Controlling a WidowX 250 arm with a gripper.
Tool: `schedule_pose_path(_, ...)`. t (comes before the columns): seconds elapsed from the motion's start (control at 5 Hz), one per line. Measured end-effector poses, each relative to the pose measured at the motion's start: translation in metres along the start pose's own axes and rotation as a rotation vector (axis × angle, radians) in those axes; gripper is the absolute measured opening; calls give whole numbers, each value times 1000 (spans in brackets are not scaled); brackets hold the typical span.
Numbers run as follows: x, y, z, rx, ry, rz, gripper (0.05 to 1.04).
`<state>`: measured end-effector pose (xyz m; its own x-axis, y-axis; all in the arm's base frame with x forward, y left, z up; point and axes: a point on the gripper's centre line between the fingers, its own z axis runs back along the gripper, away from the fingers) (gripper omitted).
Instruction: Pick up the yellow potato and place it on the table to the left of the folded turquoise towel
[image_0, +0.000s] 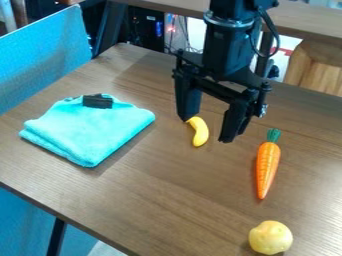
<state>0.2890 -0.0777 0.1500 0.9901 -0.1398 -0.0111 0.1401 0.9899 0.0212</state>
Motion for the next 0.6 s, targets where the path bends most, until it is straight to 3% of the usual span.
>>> schedule_pose_path(0.2, -2, -2, -9, -6, 32, -11, 1000)
schedule_pose_path(0.4, -7, -30, -21, -137, 16, -191, 1000)
schedule_pose_path(0.6, -13, -62, -29, -167, -1, -339, 1000)
